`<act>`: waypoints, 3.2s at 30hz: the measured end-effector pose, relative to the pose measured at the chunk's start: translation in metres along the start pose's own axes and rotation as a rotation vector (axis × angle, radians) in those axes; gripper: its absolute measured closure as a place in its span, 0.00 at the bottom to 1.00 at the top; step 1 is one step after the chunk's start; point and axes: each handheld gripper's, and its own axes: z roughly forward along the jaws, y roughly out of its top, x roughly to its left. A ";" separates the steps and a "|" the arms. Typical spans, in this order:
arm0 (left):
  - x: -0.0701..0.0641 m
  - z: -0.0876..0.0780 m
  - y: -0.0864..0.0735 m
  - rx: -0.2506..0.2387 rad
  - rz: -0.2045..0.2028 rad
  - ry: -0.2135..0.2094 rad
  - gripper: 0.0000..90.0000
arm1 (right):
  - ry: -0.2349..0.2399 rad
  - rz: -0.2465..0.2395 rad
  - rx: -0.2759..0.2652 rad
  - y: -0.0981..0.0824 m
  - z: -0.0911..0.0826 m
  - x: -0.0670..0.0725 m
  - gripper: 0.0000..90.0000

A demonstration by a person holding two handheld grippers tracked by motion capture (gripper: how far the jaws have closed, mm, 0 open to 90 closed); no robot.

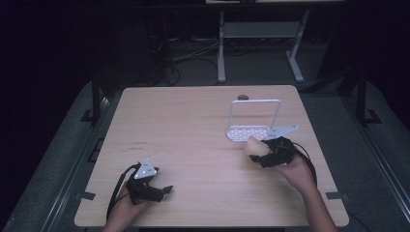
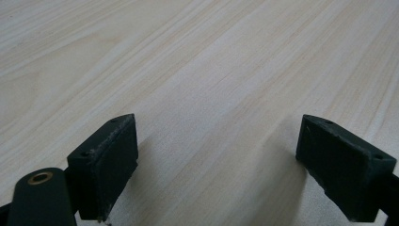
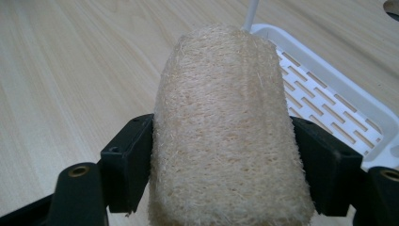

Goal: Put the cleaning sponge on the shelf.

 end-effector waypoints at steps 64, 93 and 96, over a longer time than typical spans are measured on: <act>0.000 0.000 0.000 -0.003 -0.002 0.001 0.14 | -0.073 0.041 0.029 0.039 0.047 -0.036 0.30; 0.000 0.000 0.000 -0.004 -0.002 0.001 0.14 | -0.078 0.044 0.054 0.046 0.075 -0.047 0.29; 0.000 0.000 0.000 -0.004 -0.002 0.001 0.14 | -0.072 0.050 0.058 0.046 0.077 -0.047 0.29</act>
